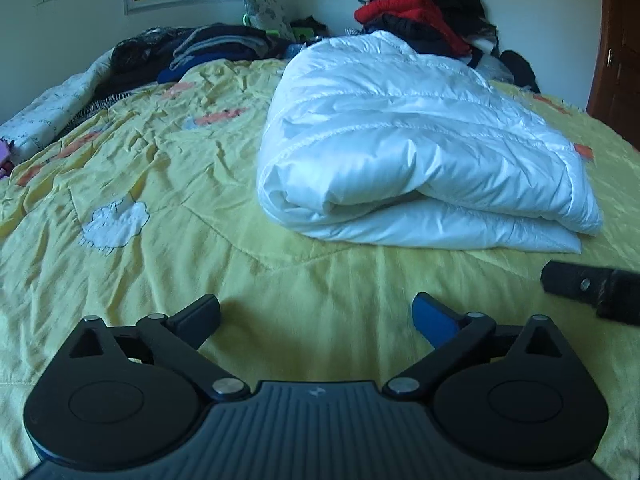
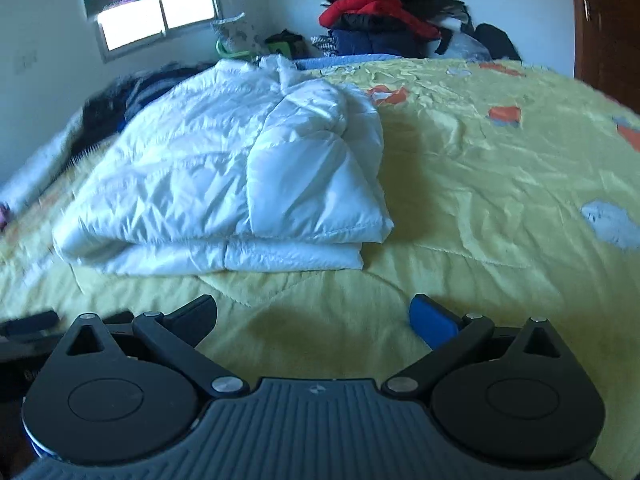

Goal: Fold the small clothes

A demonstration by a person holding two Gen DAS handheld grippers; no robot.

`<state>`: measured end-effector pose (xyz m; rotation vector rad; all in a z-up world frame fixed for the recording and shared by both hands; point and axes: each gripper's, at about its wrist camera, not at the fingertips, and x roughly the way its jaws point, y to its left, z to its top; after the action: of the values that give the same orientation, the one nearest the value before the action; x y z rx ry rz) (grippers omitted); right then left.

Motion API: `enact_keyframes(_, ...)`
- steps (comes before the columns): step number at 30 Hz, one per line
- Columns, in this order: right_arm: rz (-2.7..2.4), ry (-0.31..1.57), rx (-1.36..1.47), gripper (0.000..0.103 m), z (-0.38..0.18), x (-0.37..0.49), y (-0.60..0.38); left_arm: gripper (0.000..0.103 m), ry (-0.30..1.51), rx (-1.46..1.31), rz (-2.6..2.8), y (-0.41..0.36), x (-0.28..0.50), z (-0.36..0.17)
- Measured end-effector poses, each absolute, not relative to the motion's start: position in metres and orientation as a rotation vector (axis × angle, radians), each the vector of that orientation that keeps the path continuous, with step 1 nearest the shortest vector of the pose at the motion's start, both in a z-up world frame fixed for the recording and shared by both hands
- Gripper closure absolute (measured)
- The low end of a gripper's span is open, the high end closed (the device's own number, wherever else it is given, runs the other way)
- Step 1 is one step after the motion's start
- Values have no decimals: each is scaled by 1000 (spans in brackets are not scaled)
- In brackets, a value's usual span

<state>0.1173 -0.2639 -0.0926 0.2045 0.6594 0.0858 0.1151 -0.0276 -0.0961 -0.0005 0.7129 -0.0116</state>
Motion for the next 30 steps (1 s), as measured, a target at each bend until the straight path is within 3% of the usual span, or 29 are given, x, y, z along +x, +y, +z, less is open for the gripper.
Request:
enact_keyframes(5, 109, 677, 337, 2, -88, 113, -280, 0, 789, -67, -9, -22, 106, -82)
enact_keyframes(13, -8, 792, 142, 1, -73, 99, -252, 0, 726, -57, 20, -22, 74, -44)
enact_keyframes(30, -16, 708, 71, 0, -28, 63, -230, 0, 699, -91, 12, -4, 34, -10)
